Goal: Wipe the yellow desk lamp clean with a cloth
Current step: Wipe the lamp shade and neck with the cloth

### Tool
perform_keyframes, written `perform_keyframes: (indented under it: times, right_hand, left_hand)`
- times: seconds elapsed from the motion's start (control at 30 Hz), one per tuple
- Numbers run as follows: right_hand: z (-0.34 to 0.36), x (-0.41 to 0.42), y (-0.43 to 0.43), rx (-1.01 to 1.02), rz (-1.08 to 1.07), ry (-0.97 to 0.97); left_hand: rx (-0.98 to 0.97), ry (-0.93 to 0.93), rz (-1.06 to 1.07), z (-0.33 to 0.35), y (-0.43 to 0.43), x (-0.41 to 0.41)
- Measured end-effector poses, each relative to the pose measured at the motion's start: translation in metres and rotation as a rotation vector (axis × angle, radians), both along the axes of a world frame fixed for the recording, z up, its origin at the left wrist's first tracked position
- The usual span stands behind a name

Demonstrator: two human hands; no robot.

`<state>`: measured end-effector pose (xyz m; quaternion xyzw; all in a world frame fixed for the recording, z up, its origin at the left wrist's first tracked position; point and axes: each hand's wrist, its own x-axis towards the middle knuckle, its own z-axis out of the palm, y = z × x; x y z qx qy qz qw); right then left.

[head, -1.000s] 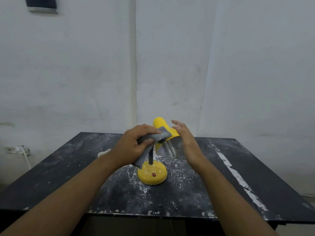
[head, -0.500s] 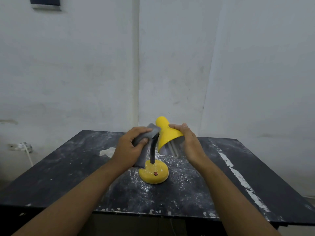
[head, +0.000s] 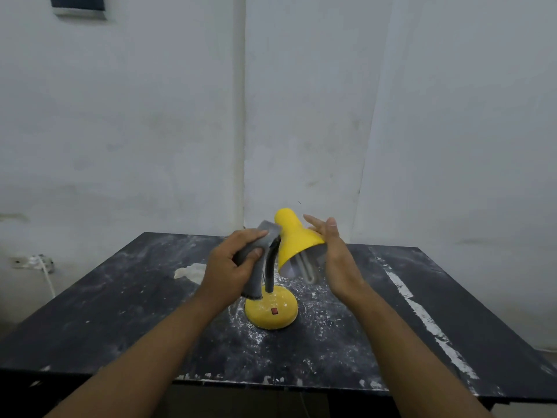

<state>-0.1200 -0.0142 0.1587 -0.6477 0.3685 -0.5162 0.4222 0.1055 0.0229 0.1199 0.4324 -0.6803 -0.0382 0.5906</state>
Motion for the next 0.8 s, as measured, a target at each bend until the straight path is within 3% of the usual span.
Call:
perform_keyframes:
  times: [0.13, 0.23, 0.57, 0.7, 0.8]
  right_hand:
    - [-0.002, -0.002, -0.001, -0.038, -0.035, 0.009]
    - [-0.005, -0.003, 0.000, -0.106, -0.052, 0.073]
    - [-0.006, -0.003, -0.007, -0.115, -0.030, 0.123]
    - [-0.008, -0.003, -0.008, -0.130, -0.047, 0.135]
    - [-0.009, -0.003, -0.008, -0.145, -0.054, 0.142]
  left_hand:
    - [-0.051, -0.335, 0.017, 0.038, -0.019, -0.014]
    - [0.011, -0.380, 0.115, 0.063, -0.044, -0.021]
    - [0.598, -0.084, 0.095, 0.106, -0.088, -0.026]
    - [0.654, 0.251, 0.056, 0.080, -0.074, -0.023]
    - [0.576, 0.327, 0.125, 0.055, -0.048, -0.034]
